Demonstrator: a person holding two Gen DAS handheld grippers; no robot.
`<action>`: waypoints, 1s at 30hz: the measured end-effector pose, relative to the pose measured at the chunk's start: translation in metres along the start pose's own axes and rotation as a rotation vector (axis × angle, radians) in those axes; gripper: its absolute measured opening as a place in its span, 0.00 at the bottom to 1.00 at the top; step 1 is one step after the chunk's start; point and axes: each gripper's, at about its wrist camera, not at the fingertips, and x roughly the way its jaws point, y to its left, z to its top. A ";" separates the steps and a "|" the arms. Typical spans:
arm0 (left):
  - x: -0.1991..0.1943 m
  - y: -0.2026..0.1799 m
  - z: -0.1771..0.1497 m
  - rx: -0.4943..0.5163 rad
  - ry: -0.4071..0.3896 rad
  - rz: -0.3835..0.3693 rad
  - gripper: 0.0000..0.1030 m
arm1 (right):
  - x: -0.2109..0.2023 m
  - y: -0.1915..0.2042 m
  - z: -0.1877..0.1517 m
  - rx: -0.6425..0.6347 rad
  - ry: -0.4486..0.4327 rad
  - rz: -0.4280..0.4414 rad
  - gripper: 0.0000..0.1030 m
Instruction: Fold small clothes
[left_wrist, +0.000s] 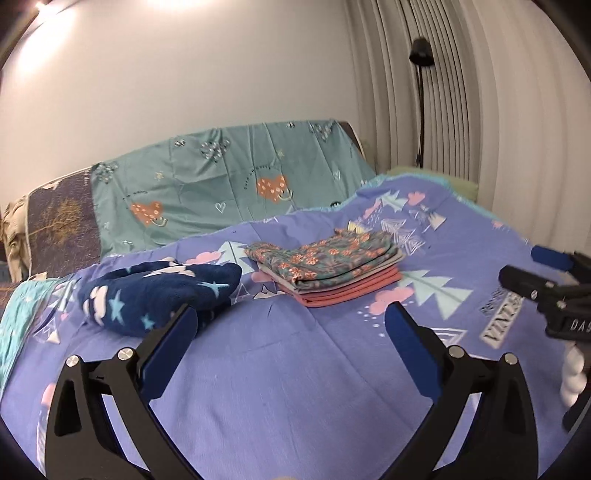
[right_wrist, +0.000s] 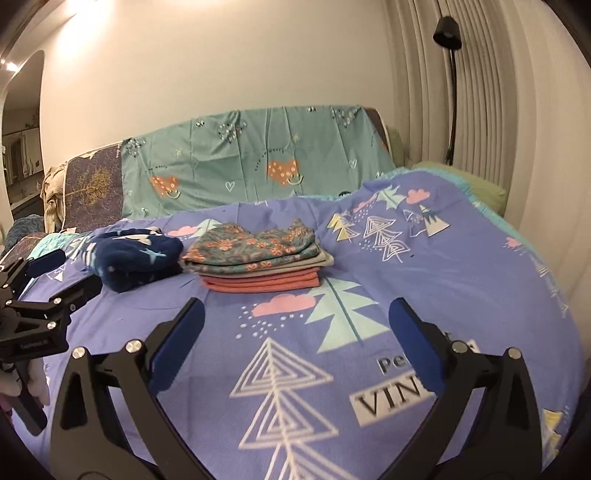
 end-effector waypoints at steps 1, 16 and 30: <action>-0.011 -0.001 -0.002 -0.009 -0.005 0.013 0.99 | -0.009 0.002 -0.002 0.015 0.004 0.008 0.98; -0.096 -0.007 -0.022 -0.060 0.038 0.090 0.99 | -0.069 0.023 -0.027 0.059 0.084 0.015 0.98; -0.108 -0.013 -0.032 -0.062 0.095 0.123 0.99 | -0.089 0.039 -0.025 0.015 0.072 0.009 0.98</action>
